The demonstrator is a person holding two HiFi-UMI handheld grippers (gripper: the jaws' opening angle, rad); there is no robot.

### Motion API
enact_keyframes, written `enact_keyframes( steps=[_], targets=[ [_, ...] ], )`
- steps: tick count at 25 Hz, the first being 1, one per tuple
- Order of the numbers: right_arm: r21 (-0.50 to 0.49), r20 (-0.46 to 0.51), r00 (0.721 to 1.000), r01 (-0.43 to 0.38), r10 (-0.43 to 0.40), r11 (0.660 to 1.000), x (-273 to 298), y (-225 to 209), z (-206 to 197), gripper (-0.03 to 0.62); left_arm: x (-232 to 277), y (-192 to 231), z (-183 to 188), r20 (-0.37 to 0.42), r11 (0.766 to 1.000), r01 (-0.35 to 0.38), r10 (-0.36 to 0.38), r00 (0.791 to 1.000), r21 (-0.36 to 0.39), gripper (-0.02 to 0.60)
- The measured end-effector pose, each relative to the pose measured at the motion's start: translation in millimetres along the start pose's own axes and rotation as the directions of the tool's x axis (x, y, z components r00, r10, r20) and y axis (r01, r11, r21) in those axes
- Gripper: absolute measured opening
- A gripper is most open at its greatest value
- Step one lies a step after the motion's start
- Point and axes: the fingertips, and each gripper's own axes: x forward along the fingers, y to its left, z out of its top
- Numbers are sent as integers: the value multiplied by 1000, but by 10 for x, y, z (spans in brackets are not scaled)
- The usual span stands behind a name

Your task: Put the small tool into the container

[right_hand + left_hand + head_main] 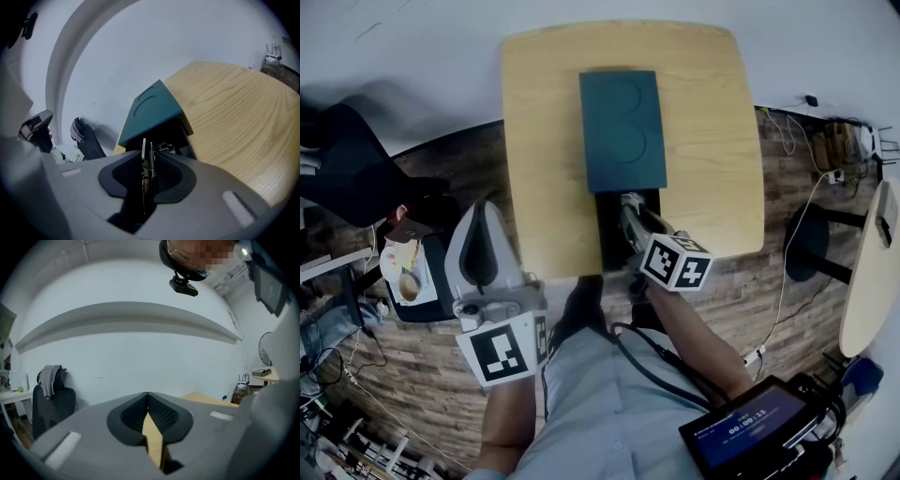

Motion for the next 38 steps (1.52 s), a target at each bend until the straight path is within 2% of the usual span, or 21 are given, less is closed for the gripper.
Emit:
enact_keyframes(
  steps=[20, 23, 26, 30, 38],
  targets=[
    [-38, -59, 998, 22, -24, 999, 80, -37, -42, 97, -17, -1, 11, 0, 1000, -2, 2, 1000, 0, 12],
    [-40, -64, 998, 11, -13, 999, 85, -6, -44, 130, -17, 4, 27, 4, 1000, -2, 2, 1000, 1, 12],
    [-45, -64, 998, 4, -6, 999, 90, 29, -43, 205, -14, -4, 31, 4, 1000, 1, -1, 1000, 3, 12],
    [-53, -62, 998, 16, -19, 998, 72, 32, -25, 267, -11, -15, 37, 8, 1000, 4, -4, 1000, 5, 11],
    [-30, -33, 999, 18, -19, 999, -55, 27, 53, 298, 3, -81, 35, 21, 1000, 21, -21, 1000, 4, 12]
  ],
)
